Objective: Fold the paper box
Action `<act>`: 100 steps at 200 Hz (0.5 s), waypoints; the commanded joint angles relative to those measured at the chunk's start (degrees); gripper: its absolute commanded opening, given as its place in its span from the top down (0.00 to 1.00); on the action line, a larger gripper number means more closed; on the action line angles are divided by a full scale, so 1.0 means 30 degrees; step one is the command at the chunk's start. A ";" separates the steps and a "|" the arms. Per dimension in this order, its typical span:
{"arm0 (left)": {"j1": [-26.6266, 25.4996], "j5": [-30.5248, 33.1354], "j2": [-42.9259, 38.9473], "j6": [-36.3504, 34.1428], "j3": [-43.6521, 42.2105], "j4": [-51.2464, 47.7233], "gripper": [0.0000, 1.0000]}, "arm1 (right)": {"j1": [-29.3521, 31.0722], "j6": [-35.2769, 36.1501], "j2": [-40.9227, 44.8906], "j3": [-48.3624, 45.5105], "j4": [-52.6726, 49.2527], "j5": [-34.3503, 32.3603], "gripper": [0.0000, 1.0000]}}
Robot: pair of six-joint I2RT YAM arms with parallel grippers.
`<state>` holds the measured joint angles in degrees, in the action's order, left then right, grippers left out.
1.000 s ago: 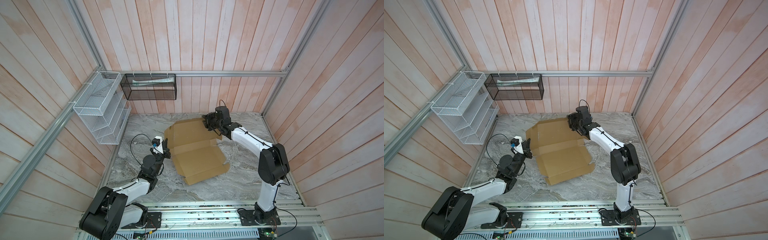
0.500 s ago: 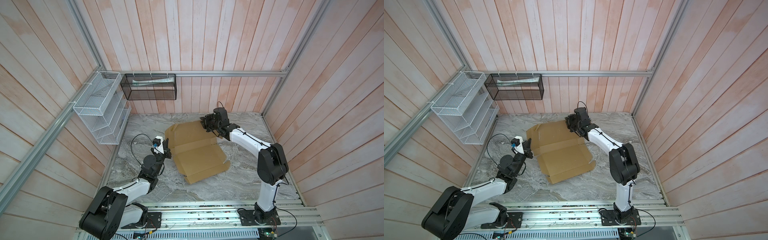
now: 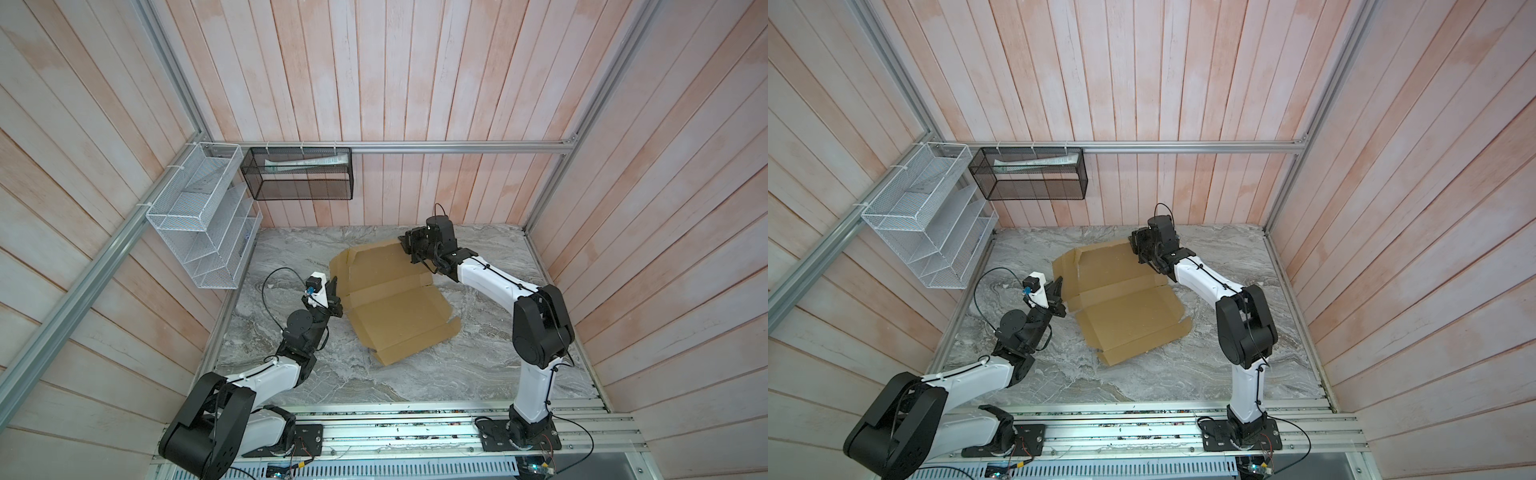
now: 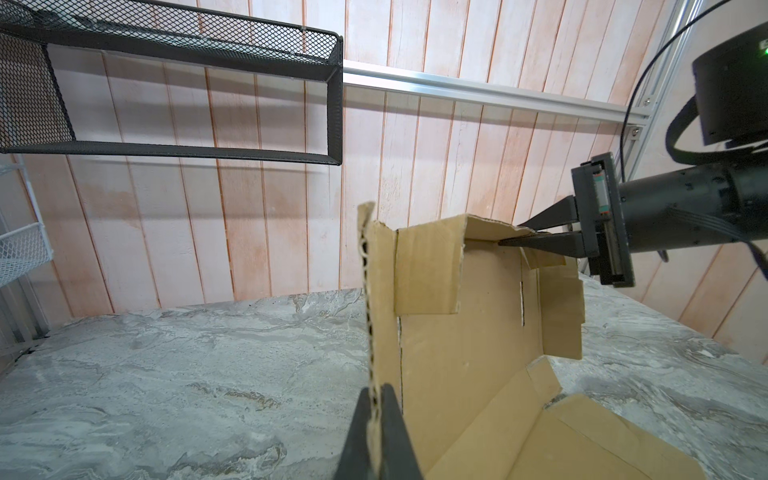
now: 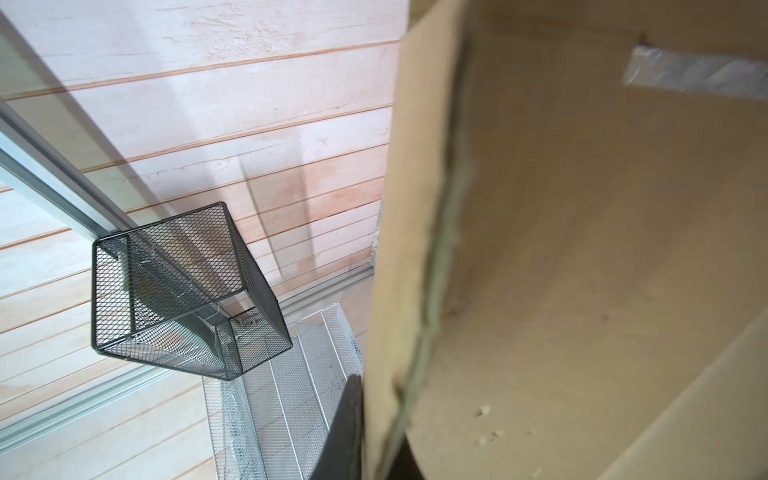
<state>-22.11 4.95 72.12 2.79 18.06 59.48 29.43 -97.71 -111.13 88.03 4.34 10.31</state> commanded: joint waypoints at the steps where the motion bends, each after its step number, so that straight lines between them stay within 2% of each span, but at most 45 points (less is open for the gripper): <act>1: -0.0101 0.0179 0.0219 0.0010 0.0310 0.0247 1.00 | 0.0142 0.0101 -0.0456 -0.0240 0.0749 0.0459 0.94; 30: -0.0101 0.0481 0.0277 -0.0138 0.0336 0.0057 0.99 | 0.0143 0.0256 -0.0251 -0.0478 0.0983 0.0462 0.95; 100: -0.0072 0.1366 0.0640 -0.0057 0.0665 -0.0949 0.83 | 0.0110 0.0256 0.0671 -0.1808 0.1972 0.0636 0.97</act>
<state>-22.20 7.53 73.25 2.70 18.22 58.17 29.50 -97.43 -111.28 84.20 8.58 10.98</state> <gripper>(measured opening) 0.146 0.055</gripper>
